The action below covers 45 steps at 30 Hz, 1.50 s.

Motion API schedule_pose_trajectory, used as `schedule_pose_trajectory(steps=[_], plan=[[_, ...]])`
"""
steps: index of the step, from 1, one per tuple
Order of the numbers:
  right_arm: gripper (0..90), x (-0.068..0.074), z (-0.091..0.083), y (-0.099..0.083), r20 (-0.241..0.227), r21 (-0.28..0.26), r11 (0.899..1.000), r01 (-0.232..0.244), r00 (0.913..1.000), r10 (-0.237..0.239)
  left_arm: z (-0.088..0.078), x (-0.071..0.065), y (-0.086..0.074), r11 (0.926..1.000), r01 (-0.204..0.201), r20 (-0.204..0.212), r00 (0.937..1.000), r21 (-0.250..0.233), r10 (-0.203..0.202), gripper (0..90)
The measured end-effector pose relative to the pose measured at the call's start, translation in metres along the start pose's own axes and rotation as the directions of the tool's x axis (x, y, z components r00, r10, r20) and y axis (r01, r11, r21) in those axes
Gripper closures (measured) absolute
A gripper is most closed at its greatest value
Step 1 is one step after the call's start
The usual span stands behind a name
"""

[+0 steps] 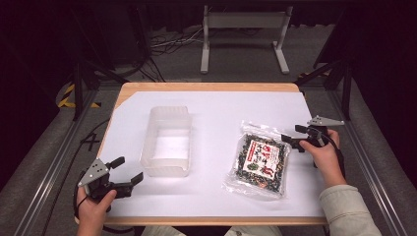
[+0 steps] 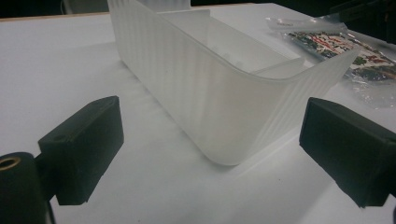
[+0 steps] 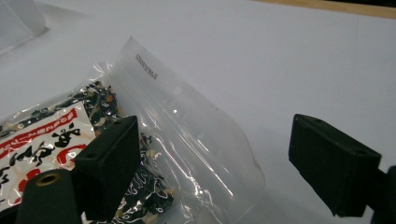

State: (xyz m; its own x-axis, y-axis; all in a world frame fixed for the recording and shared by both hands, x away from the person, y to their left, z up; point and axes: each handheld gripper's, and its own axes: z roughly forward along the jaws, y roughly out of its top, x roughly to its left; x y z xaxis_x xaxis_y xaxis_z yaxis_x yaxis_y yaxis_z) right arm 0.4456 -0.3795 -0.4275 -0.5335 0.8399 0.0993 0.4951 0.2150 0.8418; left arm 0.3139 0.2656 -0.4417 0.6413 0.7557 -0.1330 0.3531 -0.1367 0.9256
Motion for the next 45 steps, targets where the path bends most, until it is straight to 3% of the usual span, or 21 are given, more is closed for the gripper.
schedule_pose_trajectory(steps=[9,25,30,37,38,39,44,45], plan=[[19.7,-0.002,0.007,-0.007,-0.033,0.056,0.998,-0.027,0.9991,0.029,0.001,-0.002,0.0,0.9998,0.012,0.012,0.9999,-0.016,-0.011,7.0],[25.8,-0.002,0.011,-0.009,-0.064,0.098,0.994,-0.041,0.9968,0.048,0.001,-0.002,0.0,0.9999,0.009,0.009,0.9999,-0.015,-0.008,6.9],[35.3,-0.003,0.011,-0.009,-0.084,0.123,0.99,-0.066,0.9935,0.077,0.002,-0.002,0.0,0.9999,0.008,0.004,1.0,-0.012,-0.008,7.0],[48.2,-0.002,0.008,-0.009,-0.099,0.143,0.988,-0.064,0.9919,0.079,0.002,-0.002,0.0,0.9999,0.006,0.01,0.9999,-0.012,-0.006,6.9],[52.8,-0.001,0.007,-0.008,-0.105,0.147,0.987,-0.063,0.9914,0.078,0.002,-0.002,0.0,0.9999,0.004,0.01,0.9999,-0.012,-0.003,6.9],[64.8,-0.001,0.005,-0.007,-0.103,0.144,0.988,-0.053,0.9923,0.069,0.002,-0.003,0.0,0.9999,0.003,0.01,0.9999,-0.01,-0.003,6.9],[73.1,0.001,0.004,-0.006,-0.107,0.152,0.988,-0.041,0.9926,0.057,0.002,-0.003,0.0,0.9999,0.009,0.012,0.9999,-0.008,-0.009,6.8],[82.1,0.001,0.003,-0.005,-0.108,0.15,0.988,-0.033,0.9928,0.05,0.002,-0.003,0.0,0.9999,0.008,0.012,0.9999,-0.009,-0.008,6.9]])
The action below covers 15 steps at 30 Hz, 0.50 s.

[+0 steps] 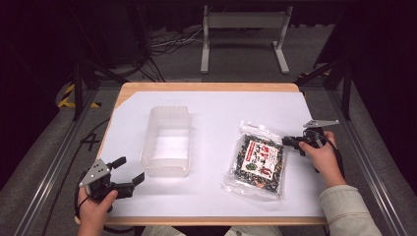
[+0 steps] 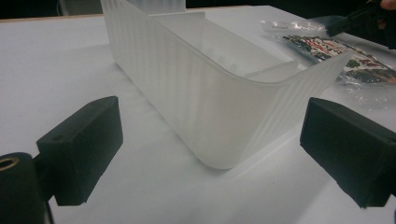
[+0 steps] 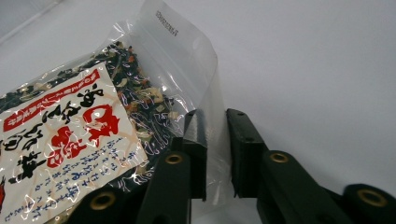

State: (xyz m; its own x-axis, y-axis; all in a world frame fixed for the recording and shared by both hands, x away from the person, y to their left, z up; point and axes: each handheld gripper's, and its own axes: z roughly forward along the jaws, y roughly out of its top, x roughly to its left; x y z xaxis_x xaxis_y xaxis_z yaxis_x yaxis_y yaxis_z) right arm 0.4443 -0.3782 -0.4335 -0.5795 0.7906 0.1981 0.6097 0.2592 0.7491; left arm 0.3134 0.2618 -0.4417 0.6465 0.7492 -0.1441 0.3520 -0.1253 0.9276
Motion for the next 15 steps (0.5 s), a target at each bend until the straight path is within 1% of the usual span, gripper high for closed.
schedule_pose_trajectory(steps=[1,3,8,11,15], plan=[[82.1,0.0,0.0,0.0,0.0,0.0,1.0,0.0,1.0,0.0,0.0,0.0,0.0,1.0,0.0,0.0,1.0,0.0,0.0,6.8],[86.1,0.0003,-0.0001,0.0,-0.007,-0.003,1.0,0.007,0.9999,-0.007,0.0,0.0002,0.0001,1.0,-0.002,0.0,1.0,-0.002,0.002,6.9],[89.6,0.0033,-0.0007,0.0017,0.014,-0.002,1.0,0.027,0.9995,-0.027,0.0001,0.0004,0.0001,1.0,0.0,-0.007,1.0,0.0,0.0,5.6],[90.0,0.0066,-0.0013,0.0036,0.034,0.0,0.999,0.04,0.9986,-0.04,0.0001,0.0004,0.0003,1.0,-0.006,-0.008,1.0,0.002,0.006,5.3],[90.0,0.0078,-0.0068,0.0063,0.037,-0.02,0.999,0.042,0.9985,-0.041,-0.0006,0.0003,0.0012,1.0,0.001,-0.017,0.9999,-0.007,-0.002,4.4]])
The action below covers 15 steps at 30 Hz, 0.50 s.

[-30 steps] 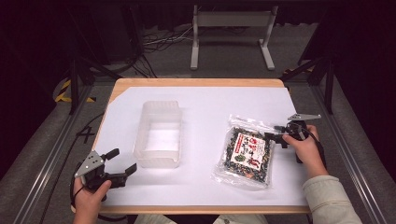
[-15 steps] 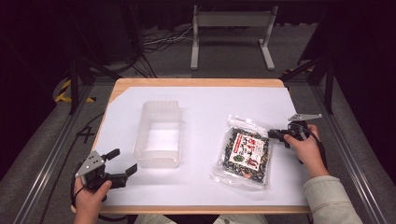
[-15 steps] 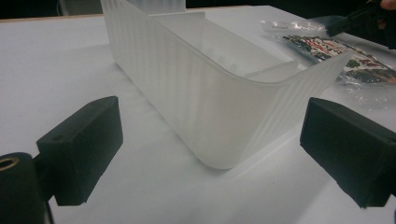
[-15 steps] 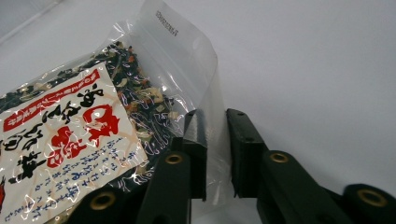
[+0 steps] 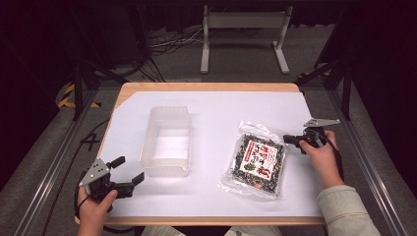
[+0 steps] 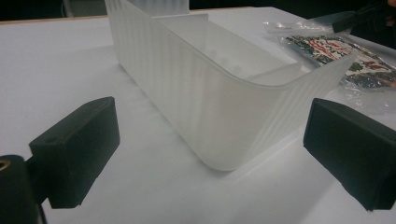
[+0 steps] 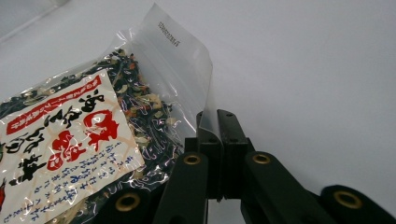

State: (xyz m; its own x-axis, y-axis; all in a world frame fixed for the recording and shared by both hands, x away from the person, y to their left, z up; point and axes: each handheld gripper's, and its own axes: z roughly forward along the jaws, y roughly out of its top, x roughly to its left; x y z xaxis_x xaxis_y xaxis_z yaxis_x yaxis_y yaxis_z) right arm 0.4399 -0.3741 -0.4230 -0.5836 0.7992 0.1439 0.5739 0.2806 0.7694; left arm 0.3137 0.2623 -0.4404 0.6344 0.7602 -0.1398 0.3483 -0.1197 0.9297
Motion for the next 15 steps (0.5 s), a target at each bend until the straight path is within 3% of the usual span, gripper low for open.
schedule_pose_trajectory(steps=[9,15], plan=[[90.0,0.008,-0.021,0.015,-0.002,-0.074,0.997,0.02,0.9998,-0.02,-0.001,0.0,0.003,0.999,0.032,-0.04,0.9986,-0.03,-0.033,1.5],[90.0,0.019,-0.042,0.032,-0.011,-0.133,0.99,0.046,0.9988,-0.048,-0.003,-0.001,0.005,0.9992,0.025,-0.048,0.9985,-0.031,-0.027,1.7]])
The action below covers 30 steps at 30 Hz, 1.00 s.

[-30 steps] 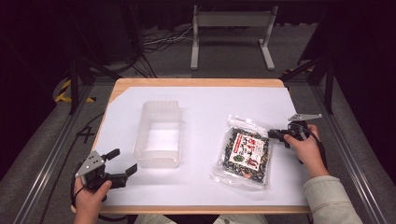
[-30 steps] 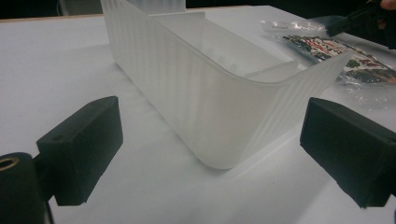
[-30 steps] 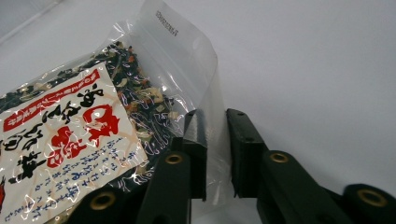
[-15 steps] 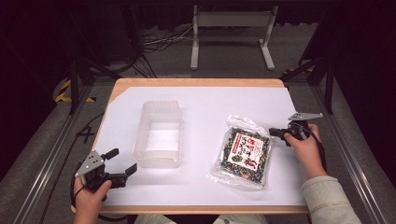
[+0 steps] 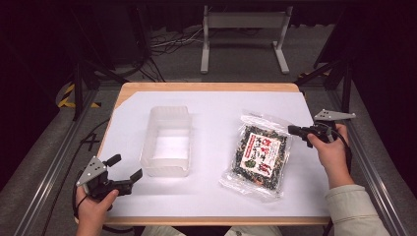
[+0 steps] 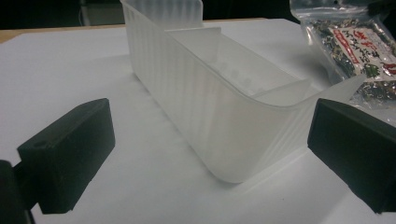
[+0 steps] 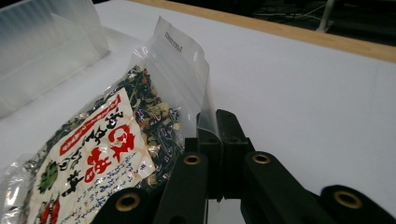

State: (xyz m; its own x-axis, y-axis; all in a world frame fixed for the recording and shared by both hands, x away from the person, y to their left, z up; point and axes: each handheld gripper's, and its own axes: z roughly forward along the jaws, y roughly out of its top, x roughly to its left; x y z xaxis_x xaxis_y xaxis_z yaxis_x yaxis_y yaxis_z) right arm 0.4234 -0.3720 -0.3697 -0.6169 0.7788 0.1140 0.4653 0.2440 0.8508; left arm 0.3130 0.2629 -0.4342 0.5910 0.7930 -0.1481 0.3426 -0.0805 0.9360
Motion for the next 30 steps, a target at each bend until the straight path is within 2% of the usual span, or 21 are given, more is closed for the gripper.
schedule_pose_trajectory(steps=[6,10,14,17,21,30], plan=[[90.0,0.009,-0.016,0.014,0.0,-0.048,0.998,0.037,0.9993,-0.037,-0.002,0.0,0.001,1.0,-0.008,-0.005,1.0,0.005,0.008,2.2],[90.0,0.014,-0.029,0.025,-0.017,-0.091,0.995,0.042,0.9989,-0.043,-0.001,0.0,0.001,0.9998,-0.019,-0.026,0.9995,0.01,0.019,2.2],[90.0,0.021,-0.04,0.033,-0.021,-0.116,0.991,0.06,0.9978,-0.062,-0.002,0.0,0.001,0.9999,-0.01,-0.03,0.9995,0.008,0.01,2.3],[90.0,0.028,-0.051,0.043,-0.026,-0.144,0.986,0.089,0.9952,-0.094,-0.002,0.0,0.002,0.9998,-0.018,-0.027,0.9995,0.008,0.019,2.4],[90.0,0.032,-0.056,0.046,-0.03,-0.152,0.984,0.096,0.9944,-0.102,-0.003,0.0,0.002,0.9997,-0.021,-0.027,0.9994,0.008,0.022,2.5],[90.0,0.046,-0.074,0.059,-0.048,-0.209,0.968,0.138,0.9873,-0.152,-0.004,0.0,0.003,0.9997,-0.023,-0.026,0.9994,0.009,0.024,2.7]])
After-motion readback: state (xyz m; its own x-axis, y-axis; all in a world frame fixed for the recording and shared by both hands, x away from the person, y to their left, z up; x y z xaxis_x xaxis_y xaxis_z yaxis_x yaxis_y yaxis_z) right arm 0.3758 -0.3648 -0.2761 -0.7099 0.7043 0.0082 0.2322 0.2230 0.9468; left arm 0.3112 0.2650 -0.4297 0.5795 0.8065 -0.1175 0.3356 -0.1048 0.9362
